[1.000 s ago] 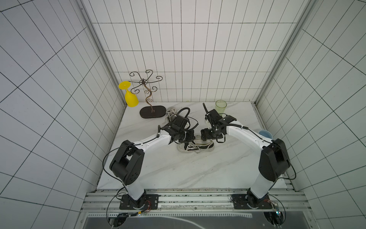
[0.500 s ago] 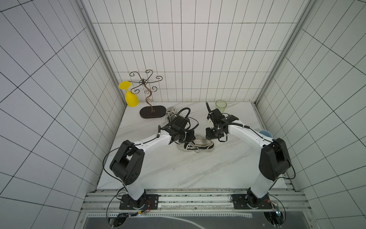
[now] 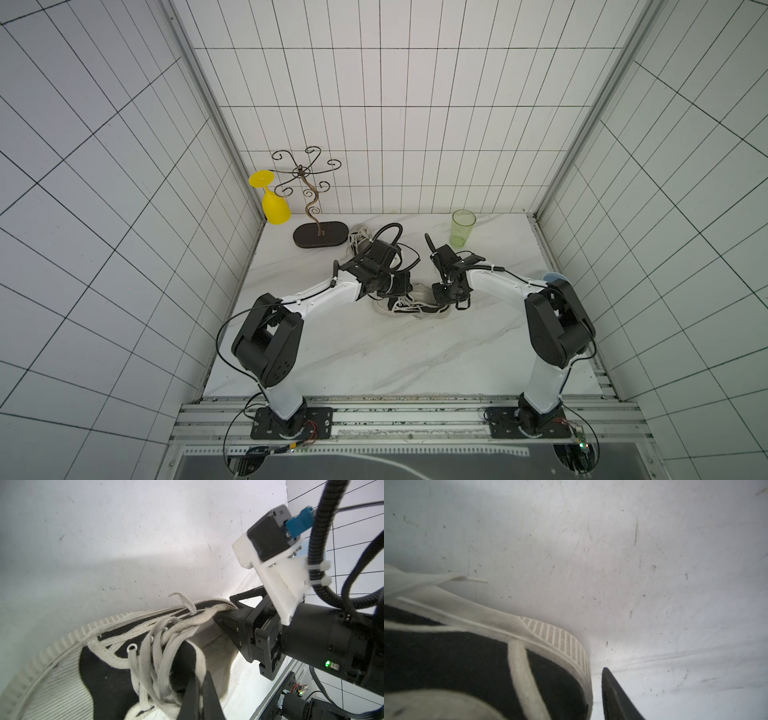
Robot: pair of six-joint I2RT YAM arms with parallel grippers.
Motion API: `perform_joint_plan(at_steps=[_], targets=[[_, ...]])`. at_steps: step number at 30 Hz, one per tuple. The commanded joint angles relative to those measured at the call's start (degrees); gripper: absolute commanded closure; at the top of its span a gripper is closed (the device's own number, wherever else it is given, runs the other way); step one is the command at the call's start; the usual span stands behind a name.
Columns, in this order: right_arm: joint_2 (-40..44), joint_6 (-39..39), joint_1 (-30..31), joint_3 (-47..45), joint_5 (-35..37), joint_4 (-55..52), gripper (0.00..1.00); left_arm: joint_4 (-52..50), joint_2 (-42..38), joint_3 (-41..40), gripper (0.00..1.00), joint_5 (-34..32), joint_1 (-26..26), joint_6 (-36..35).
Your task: Insert the insole into the shoe
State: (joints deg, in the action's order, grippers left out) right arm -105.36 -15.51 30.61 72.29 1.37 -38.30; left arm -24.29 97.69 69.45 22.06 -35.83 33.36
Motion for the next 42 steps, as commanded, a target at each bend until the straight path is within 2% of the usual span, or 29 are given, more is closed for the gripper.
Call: perform_joint_plan(at_steps=[1, 4, 8, 16, 21, 26, 32, 35, 38, 42], targets=[[-2.39, -2.33, -0.47, 3.52, -7.94, -1.93, 0.51, 1.73, 0.91, 2.23, 1.00, 1.09, -0.29, -1.51], [0.20, -4.46, -2.57, 7.57, -12.59, -2.61, 0.48, 1.07, 1.15, 2.22, 1.00, 0.58, -0.72, -2.23], [1.67, -4.23, -3.45, 10.12, -12.60, -4.37, 0.47, 0.48, 1.34, 2.10, 1.00, -0.19, -0.90, -2.87], [0.18, -0.84, -3.43, 8.20, -3.76, -7.61, 0.57, 0.48, 1.11, 2.36, 1.00, -0.57, -0.90, -3.22], [-0.62, 0.38, -2.93, 6.21, -0.52, -7.07, 0.59, 0.40, 1.22, 2.56, 1.00, -0.08, -0.91, -3.78], [-3.13, -0.13, -1.60, 2.92, 6.99, -3.87, 0.62, 0.32, 1.19, 3.43, 1.00, 1.53, -1.59, -6.19], [-6.66, -1.56, 2.08, -2.83, 8.15, -0.10, 0.66, 0.00, 1.44, 3.53, 1.00, 3.09, -1.86, -7.16], [-5.31, -3.12, 2.15, -3.82, 3.71, -0.02, 0.66, -0.06, 1.63, 3.41, 1.00, 3.16, -1.85, -7.47], [-1.02, -5.32, 0.22, -3.84, -5.10, -0.04, 0.61, -0.46, 1.85, 3.55, 1.00, 2.59, -1.85, -8.53], [6.19, -7.67, -2.21, -3.12, -13.61, -1.31, 0.58, -0.96, 3.35, 4.97, 1.00, 0.43, -1.79, -14.40]])
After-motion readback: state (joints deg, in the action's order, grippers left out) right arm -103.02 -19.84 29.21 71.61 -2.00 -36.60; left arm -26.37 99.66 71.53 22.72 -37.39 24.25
